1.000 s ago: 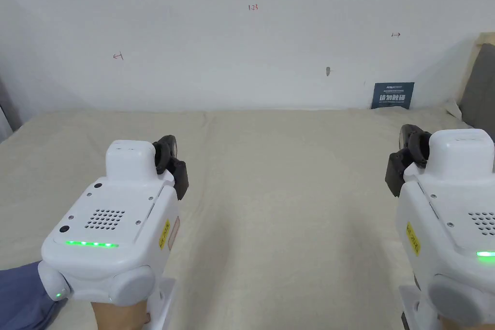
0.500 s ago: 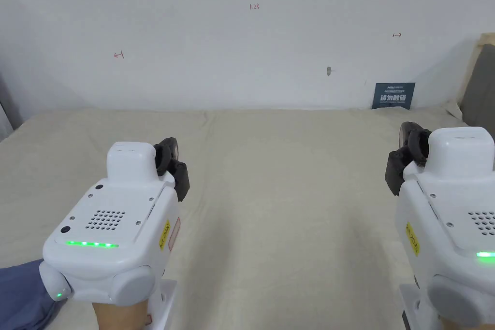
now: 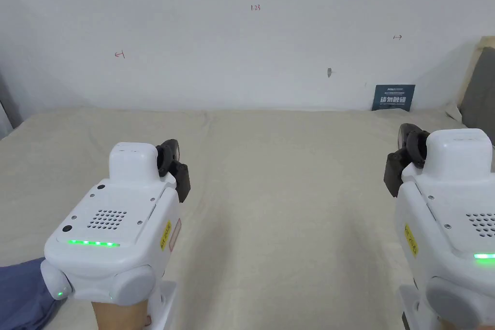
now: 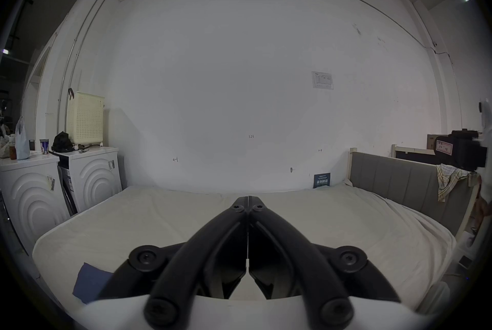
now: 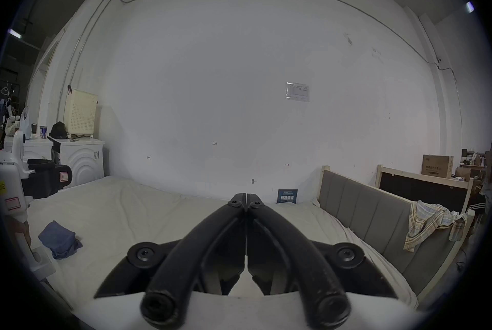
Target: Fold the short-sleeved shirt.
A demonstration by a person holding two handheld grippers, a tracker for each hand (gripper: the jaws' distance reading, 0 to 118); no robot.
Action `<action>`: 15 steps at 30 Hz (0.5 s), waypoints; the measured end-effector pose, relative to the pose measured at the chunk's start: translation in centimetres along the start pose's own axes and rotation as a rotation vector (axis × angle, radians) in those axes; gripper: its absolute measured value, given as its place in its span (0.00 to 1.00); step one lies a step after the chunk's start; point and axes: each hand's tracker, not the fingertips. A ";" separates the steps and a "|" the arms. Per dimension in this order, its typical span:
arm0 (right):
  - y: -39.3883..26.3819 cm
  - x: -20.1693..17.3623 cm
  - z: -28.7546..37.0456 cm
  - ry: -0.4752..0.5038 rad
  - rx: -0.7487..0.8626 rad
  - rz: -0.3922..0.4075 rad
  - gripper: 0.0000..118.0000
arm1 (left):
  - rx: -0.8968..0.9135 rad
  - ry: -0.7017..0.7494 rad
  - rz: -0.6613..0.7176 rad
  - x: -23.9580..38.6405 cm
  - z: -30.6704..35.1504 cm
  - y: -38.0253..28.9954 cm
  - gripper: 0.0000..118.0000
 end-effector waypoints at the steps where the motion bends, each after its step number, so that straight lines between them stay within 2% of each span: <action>1: 0.0 0.0 0.0 0.000 -0.002 0.002 0.00 | -0.001 0.000 0.002 0.0 0.0 0.0 0.00; 15: 0.1 -0.1 0.1 0.000 0.003 0.001 0.00 | -0.007 -0.004 -0.011 0.1 0.1 0.0 0.00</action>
